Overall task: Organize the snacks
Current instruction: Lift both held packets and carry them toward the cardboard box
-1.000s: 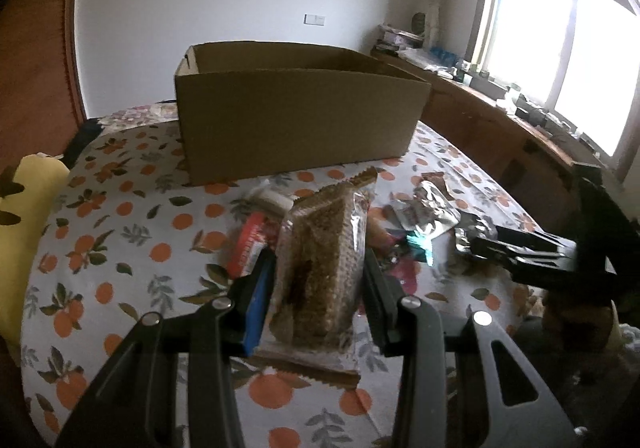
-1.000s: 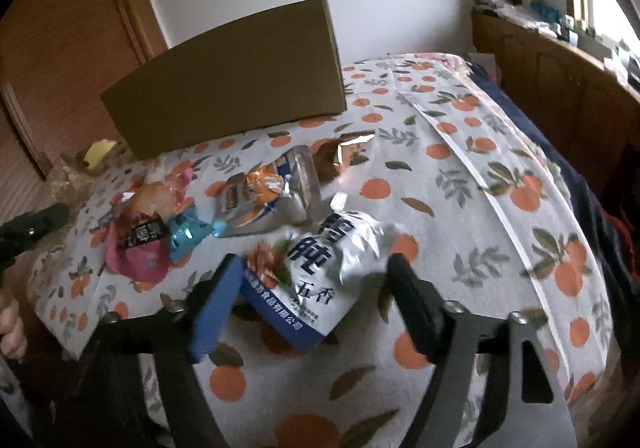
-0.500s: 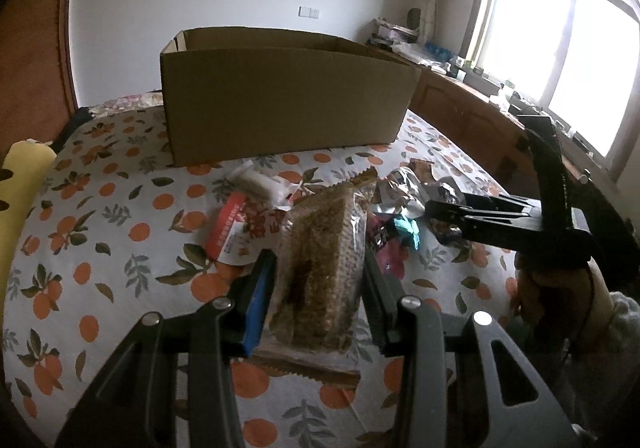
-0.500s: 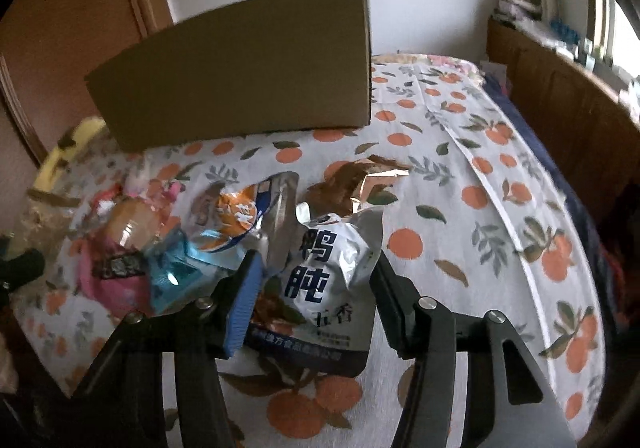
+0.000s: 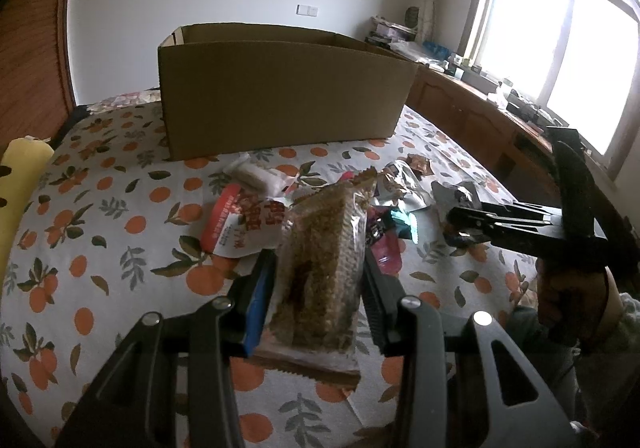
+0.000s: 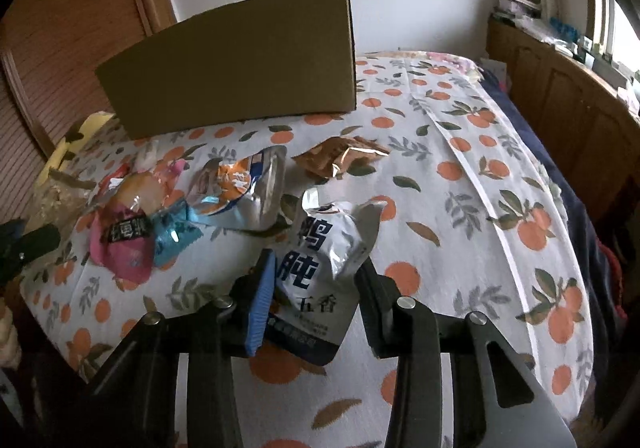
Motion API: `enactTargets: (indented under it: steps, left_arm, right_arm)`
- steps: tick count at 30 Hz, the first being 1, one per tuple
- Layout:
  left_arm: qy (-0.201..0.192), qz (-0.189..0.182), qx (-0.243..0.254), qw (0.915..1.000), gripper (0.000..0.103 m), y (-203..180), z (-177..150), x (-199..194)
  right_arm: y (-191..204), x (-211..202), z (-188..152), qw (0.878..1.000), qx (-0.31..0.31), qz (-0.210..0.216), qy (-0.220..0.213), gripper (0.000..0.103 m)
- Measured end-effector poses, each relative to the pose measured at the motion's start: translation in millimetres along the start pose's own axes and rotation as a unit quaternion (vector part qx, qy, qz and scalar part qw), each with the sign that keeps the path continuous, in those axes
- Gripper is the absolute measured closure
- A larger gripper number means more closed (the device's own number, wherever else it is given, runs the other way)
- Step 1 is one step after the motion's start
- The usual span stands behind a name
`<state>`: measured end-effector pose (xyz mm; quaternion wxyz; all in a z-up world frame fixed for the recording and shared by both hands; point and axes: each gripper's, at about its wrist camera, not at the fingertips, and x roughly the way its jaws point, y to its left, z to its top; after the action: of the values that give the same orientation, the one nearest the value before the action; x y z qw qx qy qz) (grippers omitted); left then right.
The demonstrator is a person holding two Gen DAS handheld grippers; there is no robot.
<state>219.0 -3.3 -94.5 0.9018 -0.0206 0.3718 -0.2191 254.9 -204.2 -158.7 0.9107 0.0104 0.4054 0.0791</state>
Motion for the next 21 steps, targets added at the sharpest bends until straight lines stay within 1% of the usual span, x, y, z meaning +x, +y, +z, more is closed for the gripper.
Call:
enactTargets:
  steps: [13, 17, 21]
  left_arm:
    - [-0.008, -0.001, 0.010, 0.9999, 0.063, -7.9, 3.5, -7.3]
    - [-0.010, -0.002, 0.010, 0.9999, 0.063, -8.8, 6.5, -8.5]
    - [-0.022, 0.004, 0.015, 0.9996, 0.063, -9.3, 16.6, -14.3]
  right_arm:
    - [-5.4, -13.7, -3.9, 0.999, 0.020, 0.027, -0.023, 0.065]
    - [-4.0, -22.4, -0.2, 0.999, 0.019, 0.033, -0.034, 0.065]
    - [1.7, -34.6, 9.6, 0.998, 0.006, 0.035, -0.047, 0.065]
